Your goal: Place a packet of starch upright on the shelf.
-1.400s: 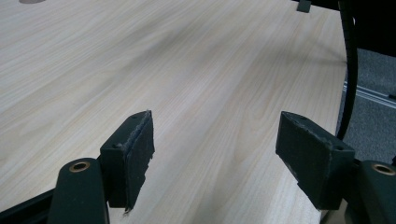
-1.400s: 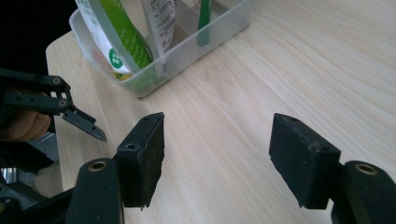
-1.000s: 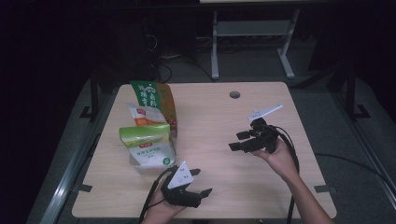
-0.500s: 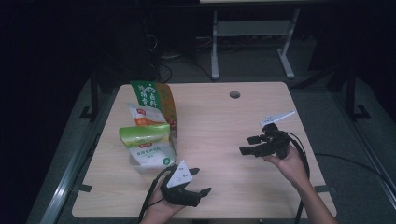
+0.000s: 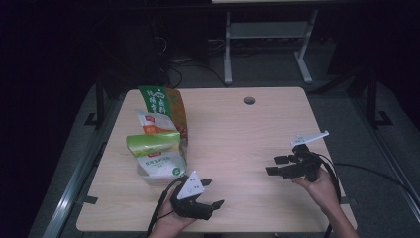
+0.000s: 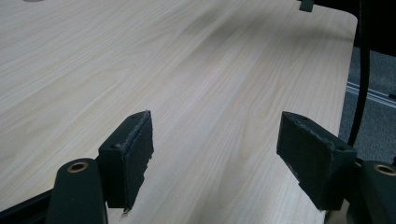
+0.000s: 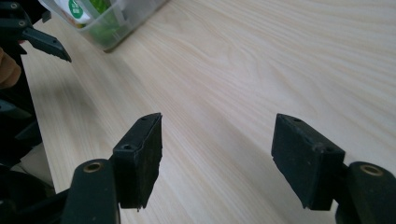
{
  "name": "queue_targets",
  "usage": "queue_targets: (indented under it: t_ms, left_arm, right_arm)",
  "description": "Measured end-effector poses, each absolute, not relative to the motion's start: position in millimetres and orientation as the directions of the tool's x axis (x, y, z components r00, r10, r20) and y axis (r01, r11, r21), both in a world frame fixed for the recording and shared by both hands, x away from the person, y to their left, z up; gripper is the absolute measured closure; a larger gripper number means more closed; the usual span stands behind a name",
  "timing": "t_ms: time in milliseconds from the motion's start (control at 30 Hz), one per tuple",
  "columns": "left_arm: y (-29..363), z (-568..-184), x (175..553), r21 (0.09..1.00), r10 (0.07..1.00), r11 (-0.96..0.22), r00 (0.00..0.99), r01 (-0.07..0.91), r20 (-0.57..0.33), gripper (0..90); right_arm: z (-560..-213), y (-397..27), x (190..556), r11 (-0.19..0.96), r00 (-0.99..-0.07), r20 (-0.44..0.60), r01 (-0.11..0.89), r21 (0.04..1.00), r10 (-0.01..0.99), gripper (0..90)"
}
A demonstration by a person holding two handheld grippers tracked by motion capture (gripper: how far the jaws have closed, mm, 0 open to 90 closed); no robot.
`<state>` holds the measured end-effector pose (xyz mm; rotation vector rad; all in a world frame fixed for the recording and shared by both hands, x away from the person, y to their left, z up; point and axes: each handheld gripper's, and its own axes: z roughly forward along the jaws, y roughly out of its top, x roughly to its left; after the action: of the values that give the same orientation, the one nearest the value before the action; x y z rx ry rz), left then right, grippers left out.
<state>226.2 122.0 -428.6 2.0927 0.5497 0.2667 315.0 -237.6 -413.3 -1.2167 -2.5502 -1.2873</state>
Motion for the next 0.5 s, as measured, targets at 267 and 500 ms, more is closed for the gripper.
queue_targets:
  t_ms: [267,500]
  left_arm:
    - [121,-430,226,0.833,0.476,-0.478,0.879,0.277,-0.019,26.4]
    - [119,-431,225,0.831,0.470,-0.483,0.883,0.275,-0.019,26.3]
  right_arm:
    - [-427,-256,298,0.317,-0.662,0.372,0.682,0.660,0.650,32.7]
    - [-436,-268,286,0.297,-0.647,0.381,0.691,0.659,0.660,33.1]
